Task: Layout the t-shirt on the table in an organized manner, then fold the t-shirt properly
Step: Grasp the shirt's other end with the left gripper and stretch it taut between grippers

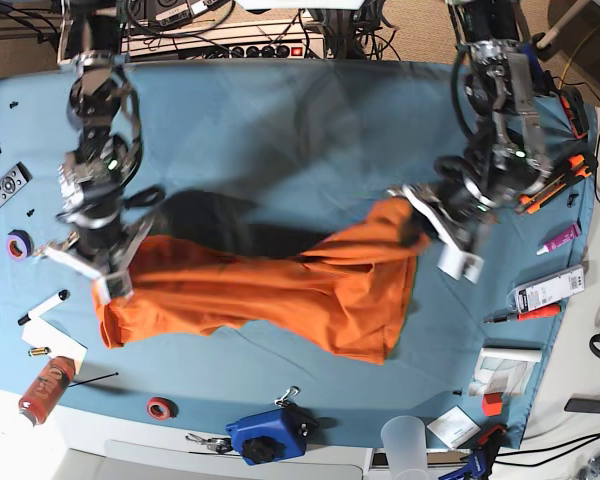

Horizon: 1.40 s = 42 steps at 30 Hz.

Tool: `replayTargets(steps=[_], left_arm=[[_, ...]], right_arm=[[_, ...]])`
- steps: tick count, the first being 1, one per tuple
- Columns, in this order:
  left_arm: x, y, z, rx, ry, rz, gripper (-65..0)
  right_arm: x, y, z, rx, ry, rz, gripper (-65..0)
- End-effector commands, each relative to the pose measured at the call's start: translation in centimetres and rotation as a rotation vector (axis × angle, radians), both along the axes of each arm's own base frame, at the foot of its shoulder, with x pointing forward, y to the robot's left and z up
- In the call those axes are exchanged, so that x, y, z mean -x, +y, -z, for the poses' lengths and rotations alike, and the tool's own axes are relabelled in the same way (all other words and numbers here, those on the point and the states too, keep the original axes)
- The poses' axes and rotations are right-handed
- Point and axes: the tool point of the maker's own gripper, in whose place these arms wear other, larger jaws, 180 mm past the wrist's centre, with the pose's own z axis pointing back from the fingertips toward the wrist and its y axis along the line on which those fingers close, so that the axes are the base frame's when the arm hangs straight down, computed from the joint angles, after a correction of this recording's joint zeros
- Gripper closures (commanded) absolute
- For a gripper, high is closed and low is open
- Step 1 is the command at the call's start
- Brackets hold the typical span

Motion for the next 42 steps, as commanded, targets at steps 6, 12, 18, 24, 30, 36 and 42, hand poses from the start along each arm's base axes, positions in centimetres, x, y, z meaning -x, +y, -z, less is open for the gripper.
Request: replayTargets(steps=[6,12,18,24,30,36,42], left_arm=[[-3.6,7.1,-6.3,-0.126,-0.226,-0.093,0.0],[-6.2,10.6,-12.3,-0.258,-0.379,-0.093,0.0],[-7.0,11.8,-15.1,-0.305,-0.438,-0.102,0.0],[-7.0,11.8,-14.7,-0.304,-0.428,-0.105,0.0],[-6.9,11.7,-14.3,-0.301,-0.41,-0.102,0.0],[-6.7,11.9,-13.7,-0.314,-0.375,-0.1,0.0],[-5.8,13.6,-12.4,-0.316,-0.301,-0.148,0.0]], right_arm=[[-3.0,-2.8,-8.8,-0.132,-0.281,0.038,0.0],[-5.4,-3.0,-13.9,-0.229,-0.421,0.009,0.0],[-8.7,-3.5,-11.9,-0.335,-0.329,-0.016,0.0],[-9.5,-4.1,-9.5,-0.362,-0.248,0.0,0.0],[-9.8,-5.1,-5.8,-0.399,-0.153,0.047,0.0],[-10.2,-5.3,-6.5,-0.403,-0.163,0.05,0.0],[-11.2,-4.7,-10.8,-0.448,-0.196,0.04,0.0]])
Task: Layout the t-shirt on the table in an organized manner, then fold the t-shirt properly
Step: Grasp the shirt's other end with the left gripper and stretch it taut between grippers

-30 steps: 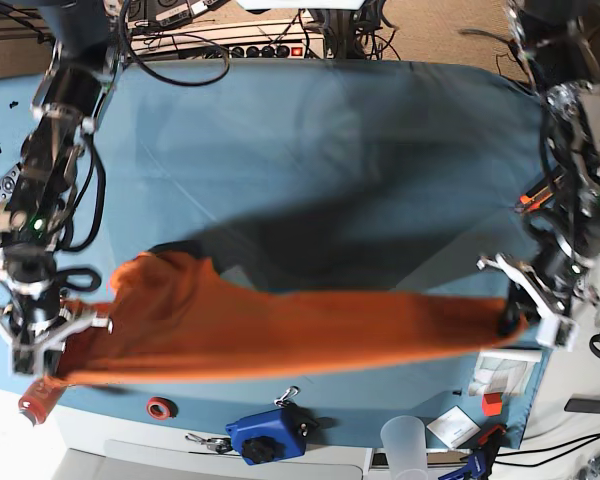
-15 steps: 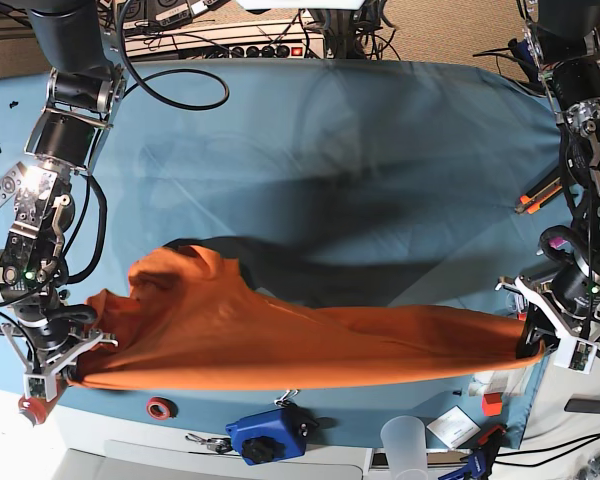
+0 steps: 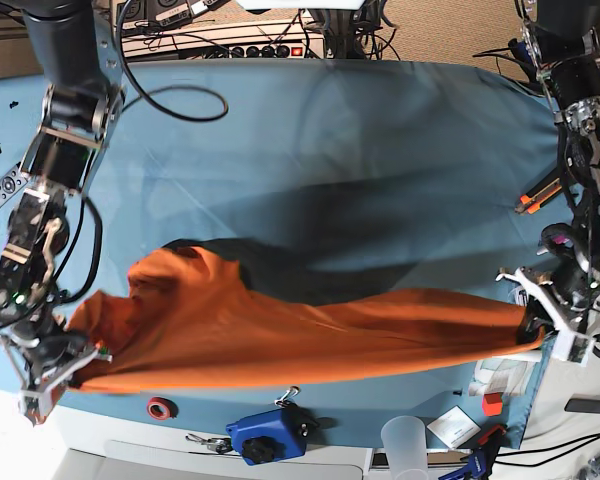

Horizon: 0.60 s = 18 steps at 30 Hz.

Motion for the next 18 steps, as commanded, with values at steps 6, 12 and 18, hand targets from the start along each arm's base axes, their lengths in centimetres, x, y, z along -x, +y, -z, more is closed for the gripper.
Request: replayTargets(steps=[6,12,18], left_arm=[[2.2,3.3,-1.7,0.063,-0.068,-0.057,0.0],[5.6,4.0,-3.0,0.048,-0.123,-0.037,0.0],[7.9,4.4,-3.8,-0.003,-0.157,-0.059,0.0]], right_arm=[[-0.5,0.3,-6.7,0.009,-0.159,-0.016,0.0],[0.6,1.4,-7.8,0.036,-0.189,-0.047,0.0],[0.7,1.5,-8.3,0.059,-0.229,-0.055,0.0]])
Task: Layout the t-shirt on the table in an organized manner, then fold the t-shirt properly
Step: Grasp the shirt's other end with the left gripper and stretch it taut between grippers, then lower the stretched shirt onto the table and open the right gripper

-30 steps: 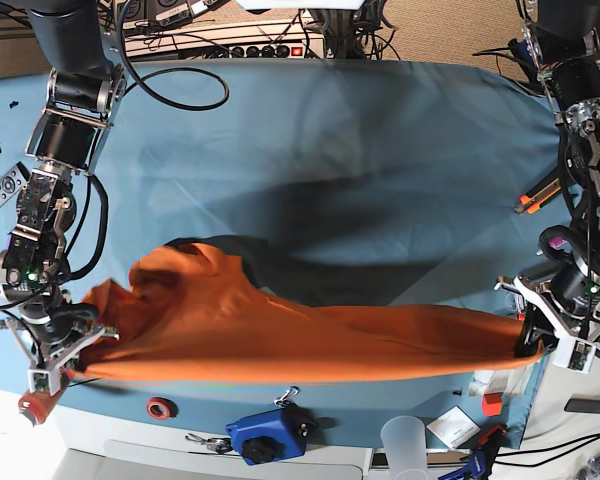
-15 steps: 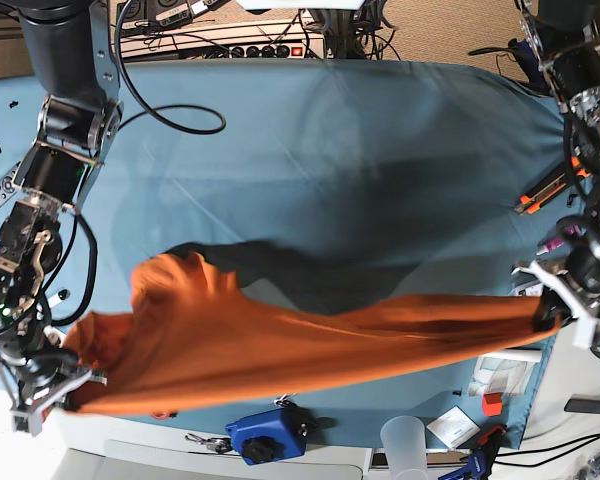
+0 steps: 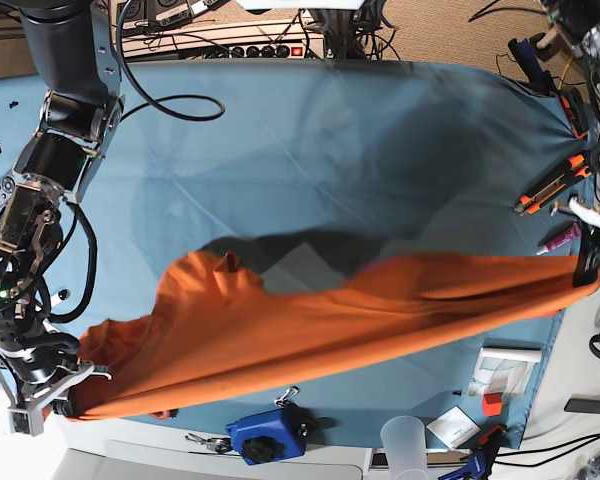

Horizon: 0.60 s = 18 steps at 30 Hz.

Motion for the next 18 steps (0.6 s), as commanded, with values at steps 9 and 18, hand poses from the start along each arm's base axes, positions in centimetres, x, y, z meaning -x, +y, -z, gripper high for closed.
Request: replayTargets(steps=[9,18], left_arm=[[-2.0,-0.7,2.1,0.059,0.018,0.06,0.0],[-8.3,-0.4,3.8,0.145,0.042,0.06,0.0]], right_arm=[[-3.6,-4.1,3.7,-0.052,-0.014,0.073,0.0],[-6.9,-6.9,8.6,-0.023,-0.014,0.093,0.0]])
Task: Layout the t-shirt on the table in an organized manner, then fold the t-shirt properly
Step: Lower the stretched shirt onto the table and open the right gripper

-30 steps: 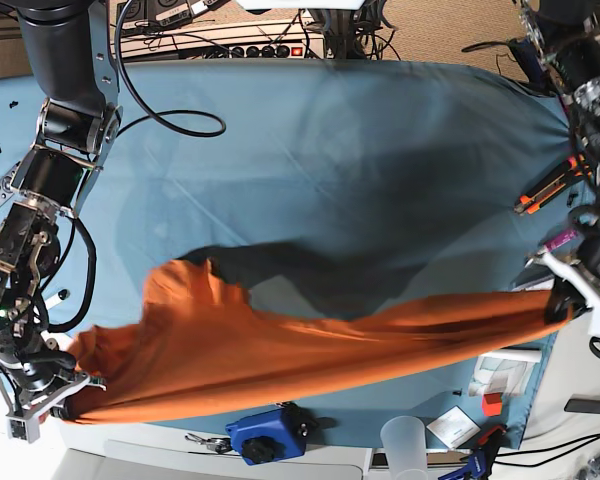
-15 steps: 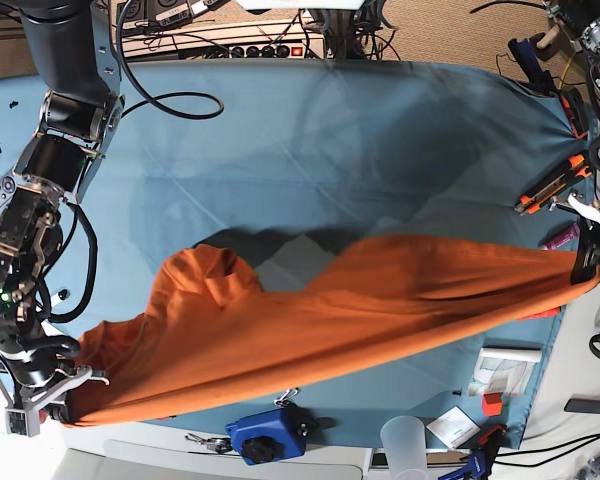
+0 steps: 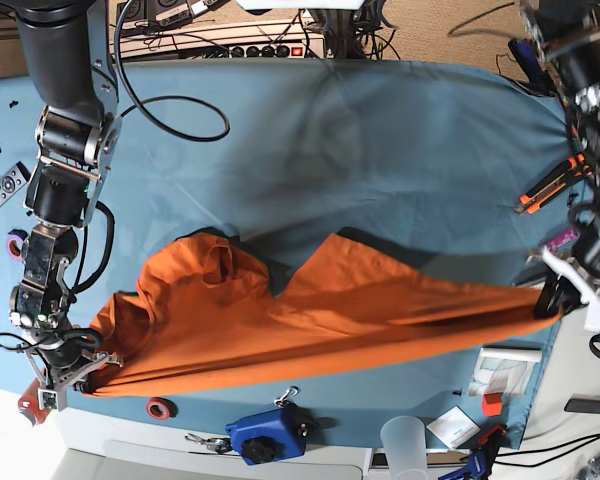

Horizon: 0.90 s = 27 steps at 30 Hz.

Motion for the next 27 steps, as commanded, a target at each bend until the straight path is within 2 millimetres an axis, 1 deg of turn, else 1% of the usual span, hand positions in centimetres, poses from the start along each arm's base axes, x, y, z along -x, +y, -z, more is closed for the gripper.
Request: replayTargets(steps=[1,2,5,6,7,9,11,14,17,20,22,24,25,27], left_arm=[[-0.9,0.6,-1.6,-0.012,-0.043,-0.011,0.0],[-1.3,0.2,-1.4,-0.007,-0.033,0.002,0.0],[-2.0,-1.1,-0.7,-0.024,-0.007,0.038,0.0],[-2.1,-1.5,-0.6,-0.031,-0.005,0.049,0.0],[-2.1,-1.7,-0.6,-0.034,-0.004,0.058,0.0],[-2.3,-1.7,-0.6,-0.046,-0.004,0.057,0.0],[-2.4,-1.3,-0.6,-0.07,-0.001,0.041,0.0],[-2.6,-0.8,-0.7,-0.076,0.004,0.014,0.0],[-2.4,-0.4,-0.5,-0.094,0.025,0.014,0.0],[-2.1,0.4,-0.3,-0.123,0.053,0.01,0.0],[-2.0,0.9,-0.4,-0.14,0.059,0.006,0.0],[-2.0,1.4,-0.6,-0.156,0.06,0.001,0.0],[-1.9,1.7,-0.7,-0.163,0.061,0.0,0.0],[-1.9,2.0,-0.9,-0.176,0.061,-0.003,0.0]], right_arm=[[-0.7,-1.6,-3.5,0.025,-0.078,0.037,0.0],[-0.6,-1.5,-3.2,0.025,-0.062,0.032,0.0],[-0.5,-0.8,-2.7,0.027,-0.03,-0.013,-16.6],[-0.5,-0.6,-2.7,0.028,-0.027,-0.03,-20.3],[-0.5,-0.4,-2.7,0.029,-0.026,-0.039,-21.8],[-0.7,-0.4,-3.1,0.03,-0.039,-0.039,-21.8],[-0.9,-0.5,-3.7,0.033,-0.059,-0.039,-21.7],[-1.1,-0.6,-5.0,0.045,-0.09,-0.041,-21.7],[-0.5,-0.5,-6.3,0.061,-0.06,-0.032,-21.7],[0.8,0.7,-7.6,0.042,-0.031,-0.046,-21.7],[2.0,2.2,-8.2,0.045,-0.039,-0.096,-21.7],[3.2,3.7,-8.1,0.071,-0.049,-0.153,-21.7],[3.9,4.3,-7.6,0.071,-0.046,-0.172,-21.7],[5.1,5.1,-5.6,0.049,-0.013,-0.196,-21.7]])
